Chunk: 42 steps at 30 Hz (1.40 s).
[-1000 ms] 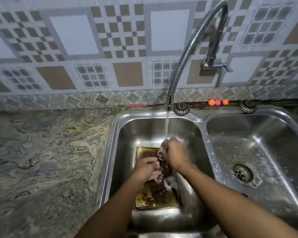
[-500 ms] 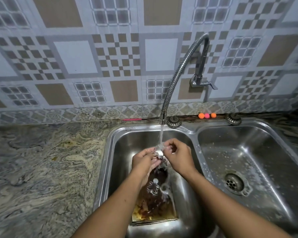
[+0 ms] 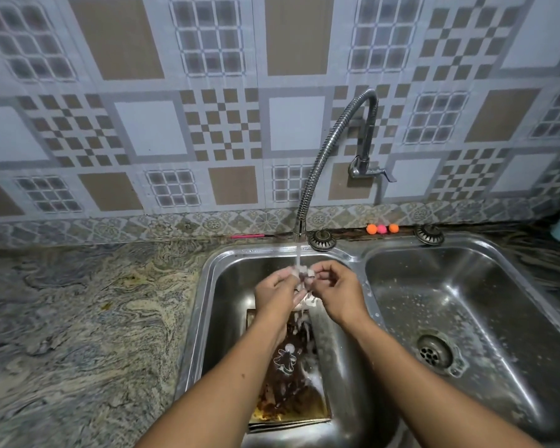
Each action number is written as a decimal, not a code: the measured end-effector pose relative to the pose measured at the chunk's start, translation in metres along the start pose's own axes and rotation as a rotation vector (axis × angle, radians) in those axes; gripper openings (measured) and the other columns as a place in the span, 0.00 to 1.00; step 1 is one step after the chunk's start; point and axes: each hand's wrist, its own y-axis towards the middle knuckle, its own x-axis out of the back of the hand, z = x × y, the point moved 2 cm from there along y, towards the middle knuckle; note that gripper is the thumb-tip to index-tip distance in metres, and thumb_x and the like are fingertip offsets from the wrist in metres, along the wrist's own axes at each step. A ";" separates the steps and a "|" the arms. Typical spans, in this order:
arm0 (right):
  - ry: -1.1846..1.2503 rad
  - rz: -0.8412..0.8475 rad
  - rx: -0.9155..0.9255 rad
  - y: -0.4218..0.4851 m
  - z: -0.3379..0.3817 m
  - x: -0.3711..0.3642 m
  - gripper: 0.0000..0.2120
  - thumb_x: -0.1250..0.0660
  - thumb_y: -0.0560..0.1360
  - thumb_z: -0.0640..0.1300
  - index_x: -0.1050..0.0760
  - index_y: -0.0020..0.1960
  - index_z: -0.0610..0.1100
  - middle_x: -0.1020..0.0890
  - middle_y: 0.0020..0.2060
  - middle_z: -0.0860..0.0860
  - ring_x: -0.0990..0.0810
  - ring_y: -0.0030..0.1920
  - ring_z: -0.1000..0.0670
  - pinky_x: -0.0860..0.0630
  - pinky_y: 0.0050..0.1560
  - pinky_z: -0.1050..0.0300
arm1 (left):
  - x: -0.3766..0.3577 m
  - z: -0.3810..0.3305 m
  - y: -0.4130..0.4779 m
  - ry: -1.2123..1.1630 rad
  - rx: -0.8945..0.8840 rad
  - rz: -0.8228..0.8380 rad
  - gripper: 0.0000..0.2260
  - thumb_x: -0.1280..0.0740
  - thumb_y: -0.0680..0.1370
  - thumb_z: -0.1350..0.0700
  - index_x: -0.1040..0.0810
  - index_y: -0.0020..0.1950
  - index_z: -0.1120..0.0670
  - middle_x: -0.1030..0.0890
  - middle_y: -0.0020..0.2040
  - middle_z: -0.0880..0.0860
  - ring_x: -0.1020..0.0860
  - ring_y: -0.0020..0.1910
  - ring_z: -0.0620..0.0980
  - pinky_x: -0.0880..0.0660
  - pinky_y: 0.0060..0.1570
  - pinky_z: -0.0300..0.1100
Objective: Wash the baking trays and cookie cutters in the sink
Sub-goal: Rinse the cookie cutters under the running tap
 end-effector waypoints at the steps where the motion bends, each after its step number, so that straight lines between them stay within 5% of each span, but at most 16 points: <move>1: 0.013 -0.021 -0.008 0.000 0.002 0.002 0.13 0.25 0.70 0.32 0.20 0.42 0.49 0.19 0.34 0.53 0.21 0.38 0.52 0.19 0.46 0.49 | -0.001 0.000 0.000 0.038 -0.023 -0.005 0.08 0.32 0.78 0.69 0.18 0.54 0.60 0.14 0.49 0.60 0.15 0.45 0.51 0.17 0.45 0.40; 5: 0.099 -0.042 -0.033 -0.004 0.012 0.008 0.09 0.24 0.70 0.33 0.21 0.45 0.43 0.19 0.34 0.50 0.22 0.36 0.52 0.22 0.41 0.58 | -0.005 -0.008 0.007 0.192 -0.137 -0.049 0.09 0.27 0.76 0.66 0.18 0.54 0.57 0.14 0.50 0.58 0.15 0.45 0.51 0.18 0.44 0.41; 7: 0.100 -0.039 -0.037 -0.004 0.017 0.009 0.09 0.22 0.70 0.38 0.21 0.46 0.42 0.19 0.32 0.49 0.22 0.34 0.51 0.22 0.39 0.54 | -0.004 -0.014 0.009 0.207 -0.128 -0.064 0.10 0.25 0.75 0.64 0.17 0.55 0.61 0.14 0.48 0.57 0.14 0.44 0.51 0.17 0.42 0.40; 10: -0.091 -0.018 0.052 0.003 0.028 0.005 0.07 0.23 0.71 0.41 0.21 0.45 0.47 0.19 0.32 0.52 0.22 0.34 0.53 0.19 0.42 0.49 | 0.001 -0.014 0.009 0.221 -0.053 -0.071 0.08 0.27 0.77 0.62 0.17 0.55 0.61 0.14 0.47 0.58 0.14 0.41 0.51 0.18 0.39 0.38; 14: -0.357 0.081 0.217 0.006 0.049 -0.005 0.08 0.24 0.72 0.42 0.20 0.46 0.53 0.17 0.40 0.57 0.19 0.39 0.57 0.20 0.42 0.57 | 0.004 -0.008 0.002 -0.025 0.068 -0.074 0.08 0.34 0.80 0.67 0.19 0.57 0.61 0.15 0.44 0.59 0.14 0.40 0.52 0.17 0.38 0.39; 18: -0.386 0.144 0.261 0.002 0.044 -0.002 0.12 0.23 0.71 0.40 0.20 0.47 0.54 0.16 0.44 0.57 0.17 0.45 0.55 0.19 0.48 0.57 | 0.007 -0.013 0.002 0.016 -0.029 -0.138 0.09 0.31 0.78 0.69 0.18 0.55 0.60 0.15 0.46 0.58 0.14 0.43 0.52 0.18 0.40 0.39; 24: 0.016 0.062 0.032 -0.003 0.016 0.028 0.08 0.26 0.73 0.34 0.21 0.48 0.45 0.17 0.39 0.42 0.19 0.39 0.48 0.19 0.50 0.43 | -0.010 -0.026 -0.003 0.441 -0.311 -0.082 0.06 0.26 0.75 0.63 0.15 0.46 0.52 0.14 0.41 0.51 0.18 0.37 0.46 0.20 0.40 0.37; 29: 0.133 0.075 -0.179 -0.001 0.004 0.086 0.05 0.30 0.75 0.30 0.23 0.50 0.35 0.19 0.34 0.41 0.18 0.31 0.48 0.19 0.33 0.56 | -0.045 0.004 -0.010 0.506 -0.208 0.088 0.05 0.27 0.76 0.63 0.15 0.46 0.53 0.16 0.36 0.54 0.20 0.32 0.50 0.22 0.35 0.40; 35: -0.227 0.188 -0.408 -0.018 -0.049 0.192 0.06 0.31 0.75 0.30 0.22 0.44 0.40 0.18 0.34 0.43 0.19 0.30 0.49 0.26 0.28 0.59 | -0.099 0.087 -0.034 0.703 -0.035 0.308 0.08 0.28 0.77 0.62 0.15 0.40 0.50 0.15 0.37 0.52 0.20 0.35 0.50 0.21 0.42 0.45; 42: -0.536 0.370 -0.590 -0.054 -0.146 0.246 0.05 0.31 0.73 0.31 0.21 0.46 0.39 0.18 0.36 0.43 0.18 0.32 0.48 0.26 0.26 0.62 | -0.152 0.155 -0.064 0.702 0.139 0.379 0.04 0.30 0.79 0.63 0.18 0.47 0.55 0.17 0.44 0.57 0.19 0.40 0.53 0.19 0.49 0.49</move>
